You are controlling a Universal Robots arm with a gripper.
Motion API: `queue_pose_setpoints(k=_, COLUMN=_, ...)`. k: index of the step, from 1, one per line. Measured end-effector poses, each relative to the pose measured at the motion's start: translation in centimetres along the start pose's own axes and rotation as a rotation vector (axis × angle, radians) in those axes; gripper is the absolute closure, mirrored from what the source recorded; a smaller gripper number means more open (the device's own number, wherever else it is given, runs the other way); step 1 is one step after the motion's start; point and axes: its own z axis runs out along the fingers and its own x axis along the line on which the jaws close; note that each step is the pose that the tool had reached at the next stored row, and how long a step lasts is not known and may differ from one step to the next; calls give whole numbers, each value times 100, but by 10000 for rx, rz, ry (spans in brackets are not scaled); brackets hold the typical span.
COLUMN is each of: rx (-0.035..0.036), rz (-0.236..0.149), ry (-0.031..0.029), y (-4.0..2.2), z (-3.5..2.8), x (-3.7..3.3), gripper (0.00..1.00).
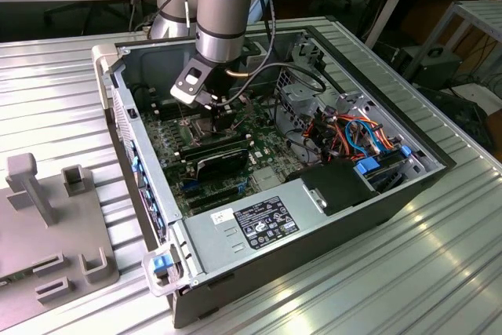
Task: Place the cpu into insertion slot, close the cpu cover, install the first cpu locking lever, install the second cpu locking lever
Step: 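Place the cpu into insertion slot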
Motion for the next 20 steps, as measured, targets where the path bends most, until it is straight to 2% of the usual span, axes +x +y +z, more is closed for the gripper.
queue_pose_setpoints(k=5, rx=-6, rz=0, ry=2, y=1, z=2, x=1, gripper=45)
queue_pose_setpoints(k=6, rx=-3, rz=0, ry=4, y=2, z=3, x=1, gripper=44)
queue_pose_setpoints(k=7, rx=-1, rz=0, ry=1, y=1, z=2, x=0, gripper=38)
queue_pose_setpoints(k=20, rx=2, rz=4, ry=1, y=1, z=1, x=0, gripper=40)
